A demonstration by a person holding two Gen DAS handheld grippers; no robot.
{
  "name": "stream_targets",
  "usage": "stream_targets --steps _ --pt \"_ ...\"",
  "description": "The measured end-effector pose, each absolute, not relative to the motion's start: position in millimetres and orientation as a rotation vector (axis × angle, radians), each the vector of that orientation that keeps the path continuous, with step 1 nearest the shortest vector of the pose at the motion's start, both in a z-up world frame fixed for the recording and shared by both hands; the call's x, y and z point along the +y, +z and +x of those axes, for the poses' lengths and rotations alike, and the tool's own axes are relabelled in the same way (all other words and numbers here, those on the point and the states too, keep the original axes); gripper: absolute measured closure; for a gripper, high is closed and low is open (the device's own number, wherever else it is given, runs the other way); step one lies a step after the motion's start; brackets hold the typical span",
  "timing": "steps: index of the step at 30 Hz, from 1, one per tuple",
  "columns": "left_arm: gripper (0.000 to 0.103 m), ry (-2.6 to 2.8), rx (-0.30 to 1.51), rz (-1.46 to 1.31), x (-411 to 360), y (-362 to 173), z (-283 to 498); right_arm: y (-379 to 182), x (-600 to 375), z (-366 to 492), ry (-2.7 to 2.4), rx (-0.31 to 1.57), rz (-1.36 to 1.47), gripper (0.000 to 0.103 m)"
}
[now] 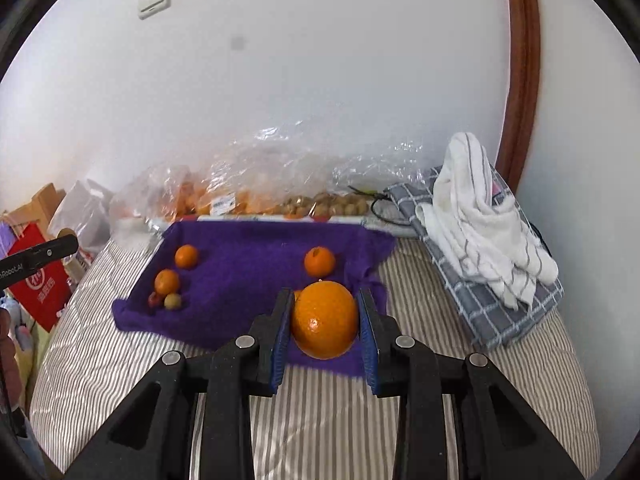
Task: Organize fruits
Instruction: 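Carry the orange and yellow-green fruit over the purple towel with both tools, then lower both fruits onto the towel and open both tools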
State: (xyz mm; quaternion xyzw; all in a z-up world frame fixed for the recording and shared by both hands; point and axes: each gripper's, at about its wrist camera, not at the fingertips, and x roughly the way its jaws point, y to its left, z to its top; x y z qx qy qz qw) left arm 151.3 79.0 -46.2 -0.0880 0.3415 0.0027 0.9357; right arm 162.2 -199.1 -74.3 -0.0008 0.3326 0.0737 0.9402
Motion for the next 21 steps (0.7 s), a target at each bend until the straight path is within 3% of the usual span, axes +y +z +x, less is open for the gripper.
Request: stream_targets --steps 8,21 --pt "0.076 0.031 0.748 -0.199 103.4 -67.2 190.1 -88.5 -179.9 217.9 0.186 0.699 -0.012 0.072" --pt "0.076 0.027 0.860 -0.216 122.6 -118.2 236.0 -173.9 -141.3 305.0 0.223 0.862 -0.080 0.072"
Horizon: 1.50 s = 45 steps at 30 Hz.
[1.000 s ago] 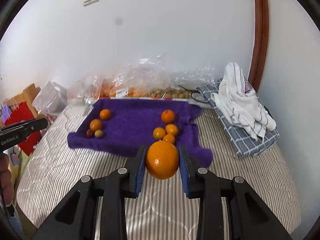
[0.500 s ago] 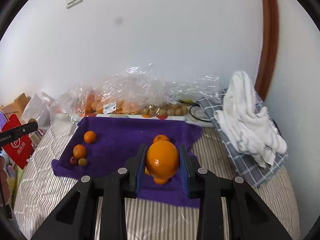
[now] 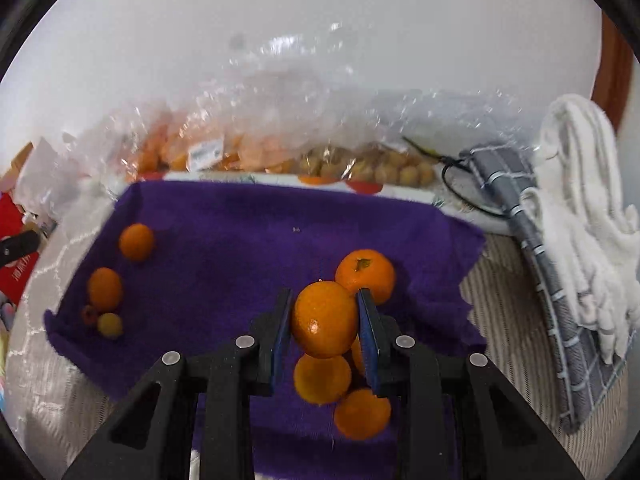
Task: Organize fruits
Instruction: 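Lower both fruits onto the towel and open both tools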
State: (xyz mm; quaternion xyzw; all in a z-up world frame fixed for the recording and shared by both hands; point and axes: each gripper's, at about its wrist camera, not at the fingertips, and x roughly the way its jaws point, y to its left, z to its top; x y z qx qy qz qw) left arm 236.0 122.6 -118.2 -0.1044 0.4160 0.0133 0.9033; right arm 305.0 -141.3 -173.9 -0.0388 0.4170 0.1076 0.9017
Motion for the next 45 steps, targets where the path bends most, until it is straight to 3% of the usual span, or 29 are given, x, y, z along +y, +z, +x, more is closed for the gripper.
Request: stream_targets --steps 17,34,45 --pt "0.076 -0.052 0.940 -0.077 45.1 -157.6 290.2 -193.4 -141.6 297.2 0.248 0.882 -0.122 0.070" --pt "0.075 -0.055 0.961 -0.057 40.6 -183.2 297.5 -178.1 -174.0 269.4 0.170 0.865 -0.043 0.066" --pt "0.044 -0.079 0.894 -0.058 38.1 -136.3 268.2 -144.0 -197.8 245.0 0.081 0.841 0.035 0.066"
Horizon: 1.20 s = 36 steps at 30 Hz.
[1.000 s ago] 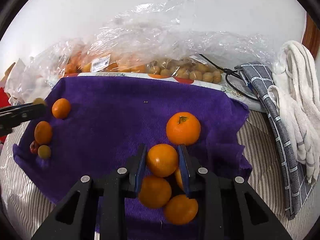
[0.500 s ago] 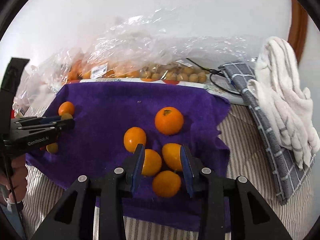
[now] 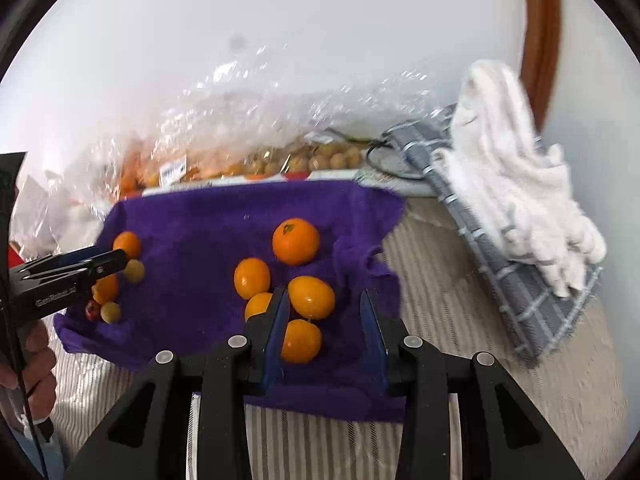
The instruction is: Organize fruits
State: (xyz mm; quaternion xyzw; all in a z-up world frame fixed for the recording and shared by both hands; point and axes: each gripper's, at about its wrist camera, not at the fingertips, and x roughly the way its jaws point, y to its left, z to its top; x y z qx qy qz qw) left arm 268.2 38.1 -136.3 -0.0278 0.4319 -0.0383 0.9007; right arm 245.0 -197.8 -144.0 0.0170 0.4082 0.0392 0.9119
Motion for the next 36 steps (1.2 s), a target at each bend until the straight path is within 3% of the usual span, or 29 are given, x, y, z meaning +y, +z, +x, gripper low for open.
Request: stream_targets --steps 14,15,16,19,21,25,28,36 --pt "0.028 -0.065 0.745 -0.046 19.7 -53.2 128.8 -78.2 -231.7 140.6 0.070 0.800 0.070 0.066" --pt "0.027 -0.055 0.735 -0.049 17.4 -48.7 117.6 -75.0 -234.5 133.1 0.073 0.803 0.079 0.063" --pt "0.027 -0.047 0.725 -0.049 14.6 -45.1 108.5 -73.1 -236.1 127.6 0.072 0.806 0.086 0.052" --pt "0.023 -0.030 0.687 -0.036 8.1 -34.9 81.0 -64.2 -245.2 102.9 0.070 0.771 0.104 0.033" --pt "0.013 -0.014 0.659 -0.025 5.1 -30.0 66.0 -58.3 -250.1 87.9 0.067 0.738 0.111 0.023" --pt "0.009 -0.008 0.626 -0.035 -0.4 -22.7 37.2 -48.7 -254.5 55.4 0.072 0.670 0.080 0.010" --pt "0.007 -0.011 0.612 -0.039 -5.8 -20.3 18.5 -46.2 -253.6 36.5 0.053 0.644 0.040 0.005" --pt "0.007 0.003 0.560 -0.007 -18.5 -12.1 -11.2 -44.4 -261.2 4.8 0.046 0.616 0.055 0.003"
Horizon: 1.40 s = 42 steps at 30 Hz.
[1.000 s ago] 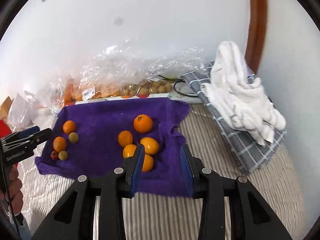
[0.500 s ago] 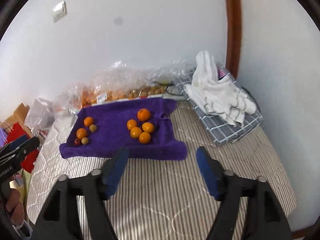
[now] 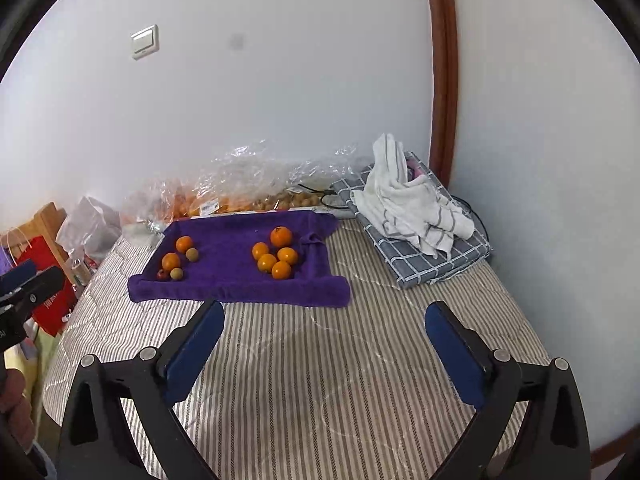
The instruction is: Organize fruits
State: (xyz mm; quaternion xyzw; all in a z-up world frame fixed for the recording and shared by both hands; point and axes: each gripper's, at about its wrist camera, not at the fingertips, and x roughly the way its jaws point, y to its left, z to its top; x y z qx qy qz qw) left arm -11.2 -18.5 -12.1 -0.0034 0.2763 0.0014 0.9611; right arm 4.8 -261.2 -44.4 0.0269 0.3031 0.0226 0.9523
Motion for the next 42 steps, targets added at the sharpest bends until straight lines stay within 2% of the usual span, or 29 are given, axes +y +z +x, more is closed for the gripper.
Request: stream_targets --steps 42 --pt "0.007 0.003 0.551 -0.009 -22.1 -6.8 -21.0 -41.9 -259.1 -12.0 0.029 0.604 0.034 0.003"
